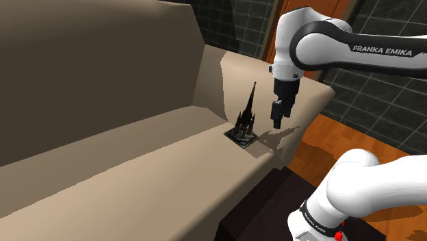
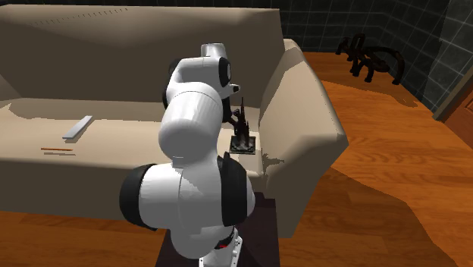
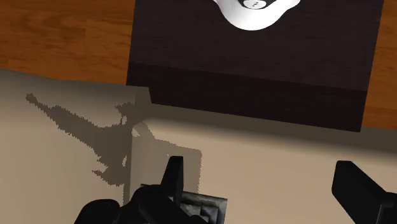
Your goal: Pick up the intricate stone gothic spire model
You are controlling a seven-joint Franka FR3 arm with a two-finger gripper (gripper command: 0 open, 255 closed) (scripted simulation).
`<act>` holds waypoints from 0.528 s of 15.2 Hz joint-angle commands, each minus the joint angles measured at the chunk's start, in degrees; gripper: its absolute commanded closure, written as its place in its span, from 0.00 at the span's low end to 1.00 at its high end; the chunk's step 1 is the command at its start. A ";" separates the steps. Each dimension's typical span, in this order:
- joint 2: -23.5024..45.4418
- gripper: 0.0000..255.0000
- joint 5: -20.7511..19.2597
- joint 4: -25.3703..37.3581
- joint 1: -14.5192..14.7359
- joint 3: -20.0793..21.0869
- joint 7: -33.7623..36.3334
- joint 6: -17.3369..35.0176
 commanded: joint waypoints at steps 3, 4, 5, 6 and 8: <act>-2.65 0.00 -0.41 -3.78 0.04 -2.90 -3.34 8.12; -3.74 0.00 -0.51 -5.57 0.08 -4.44 -5.04 12.28; -4.66 0.00 -0.53 -7.29 0.14 -6.03 -6.78 16.49; -5.40 0.00 -0.45 -8.93 0.22 -7.66 -8.59 20.76; -6.31 0.00 -0.03 -11.89 0.65 -11.20 -12.41 29.45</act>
